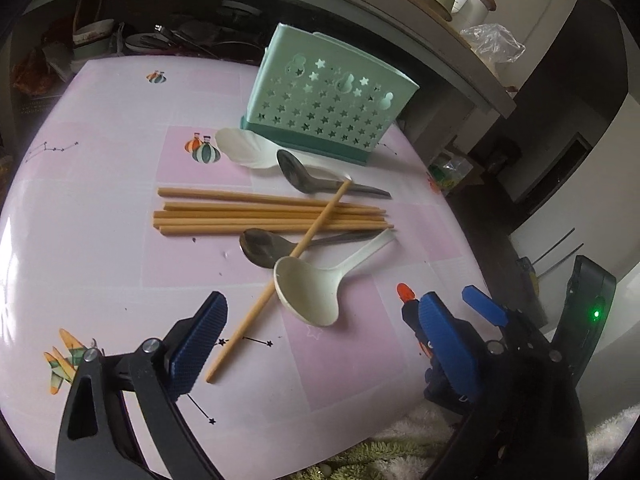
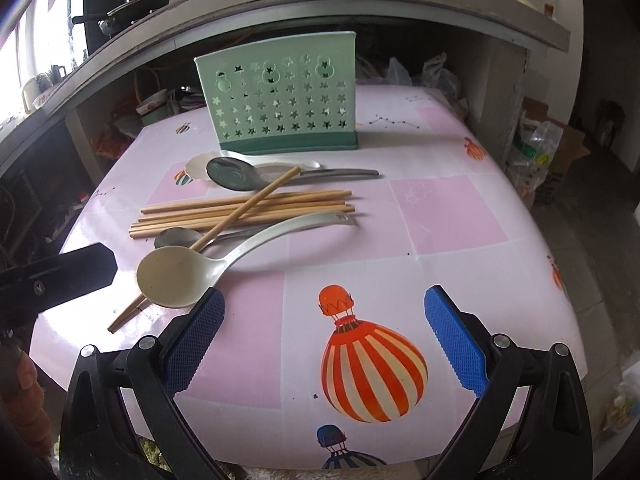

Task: Organize utensils
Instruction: 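Close the left tool on the white ladle's handle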

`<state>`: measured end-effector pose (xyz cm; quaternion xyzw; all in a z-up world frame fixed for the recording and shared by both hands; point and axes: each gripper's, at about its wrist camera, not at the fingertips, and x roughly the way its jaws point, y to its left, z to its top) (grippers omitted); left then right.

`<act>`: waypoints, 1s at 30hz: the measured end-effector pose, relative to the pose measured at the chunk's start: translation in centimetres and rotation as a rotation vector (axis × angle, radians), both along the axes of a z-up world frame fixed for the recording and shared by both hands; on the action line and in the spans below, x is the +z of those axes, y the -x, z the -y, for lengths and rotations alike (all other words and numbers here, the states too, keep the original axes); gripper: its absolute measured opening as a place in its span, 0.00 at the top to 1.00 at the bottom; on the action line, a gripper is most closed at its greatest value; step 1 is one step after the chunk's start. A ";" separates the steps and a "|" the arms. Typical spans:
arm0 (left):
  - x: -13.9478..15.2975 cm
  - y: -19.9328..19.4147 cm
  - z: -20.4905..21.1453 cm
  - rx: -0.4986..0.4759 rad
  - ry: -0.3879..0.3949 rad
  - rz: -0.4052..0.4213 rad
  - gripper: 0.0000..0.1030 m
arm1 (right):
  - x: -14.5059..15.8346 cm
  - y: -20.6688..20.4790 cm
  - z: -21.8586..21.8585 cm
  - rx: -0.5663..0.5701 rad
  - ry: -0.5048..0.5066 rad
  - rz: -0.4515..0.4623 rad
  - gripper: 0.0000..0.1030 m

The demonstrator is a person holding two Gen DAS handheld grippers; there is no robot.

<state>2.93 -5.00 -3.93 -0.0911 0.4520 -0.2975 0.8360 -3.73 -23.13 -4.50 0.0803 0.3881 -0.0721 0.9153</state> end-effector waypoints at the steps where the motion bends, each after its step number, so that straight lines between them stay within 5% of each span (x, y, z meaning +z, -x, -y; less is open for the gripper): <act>1: -0.2 -0.1 0.2 -0.004 -0.004 -0.014 0.16 | -0.1 0.0 0.2 -0.002 -0.009 -0.005 0.08; 11: -1.7 -0.7 0.7 -0.009 -0.028 -0.134 0.55 | -1.3 -0.6 1.5 -0.001 -0.088 -0.053 0.08; 21: -3.4 -2.8 1.1 0.060 -0.044 -0.212 0.68 | -1.9 -0.8 2.3 0.005 -0.140 -0.065 0.08; 30: -3.4 -3.2 1.8 0.120 -0.113 -0.160 0.93 | -1.3 -0.4 2.6 -0.009 -0.115 -0.038 0.08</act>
